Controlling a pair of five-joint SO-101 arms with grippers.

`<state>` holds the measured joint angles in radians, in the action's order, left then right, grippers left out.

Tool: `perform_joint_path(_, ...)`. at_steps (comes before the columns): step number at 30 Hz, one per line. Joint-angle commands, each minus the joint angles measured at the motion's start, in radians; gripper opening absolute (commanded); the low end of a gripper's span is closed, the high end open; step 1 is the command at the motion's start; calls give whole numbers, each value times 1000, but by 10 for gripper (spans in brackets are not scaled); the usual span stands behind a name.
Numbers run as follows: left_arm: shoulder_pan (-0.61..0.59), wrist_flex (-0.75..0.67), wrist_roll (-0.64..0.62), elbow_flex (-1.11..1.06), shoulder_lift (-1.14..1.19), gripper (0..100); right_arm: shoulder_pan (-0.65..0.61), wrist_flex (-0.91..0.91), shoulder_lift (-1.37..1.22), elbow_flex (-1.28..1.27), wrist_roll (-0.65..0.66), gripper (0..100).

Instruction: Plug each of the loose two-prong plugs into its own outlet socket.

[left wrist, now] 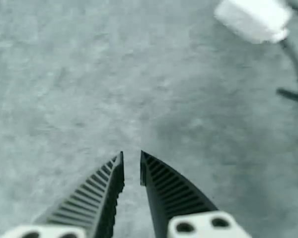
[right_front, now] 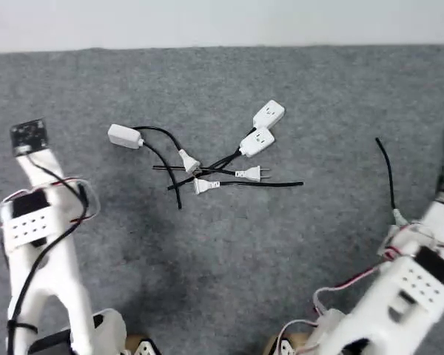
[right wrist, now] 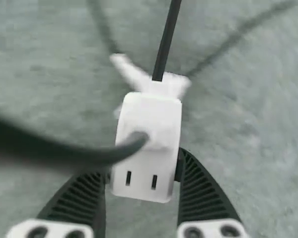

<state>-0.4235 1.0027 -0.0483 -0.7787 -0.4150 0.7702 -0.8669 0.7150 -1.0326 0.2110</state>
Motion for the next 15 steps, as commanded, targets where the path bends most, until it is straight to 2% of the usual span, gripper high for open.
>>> perform_joint_path(1,121,12,-95,30,-26,55,120,168,-111,-11,15,8)
perform_joint_path(5,193,6,-118,73,38,60,211,354,-254,-35,18,24)
perform_joint_path(9,219,6,-120,153,100,162,249,394,-371,-21,49,247)
perform_joint_path(11,238,0,-120,196,133,217,249,397,-412,0,69,329)
perform_joint_path(15,272,-57,-120,278,219,221,249,394,-441,34,72,315)
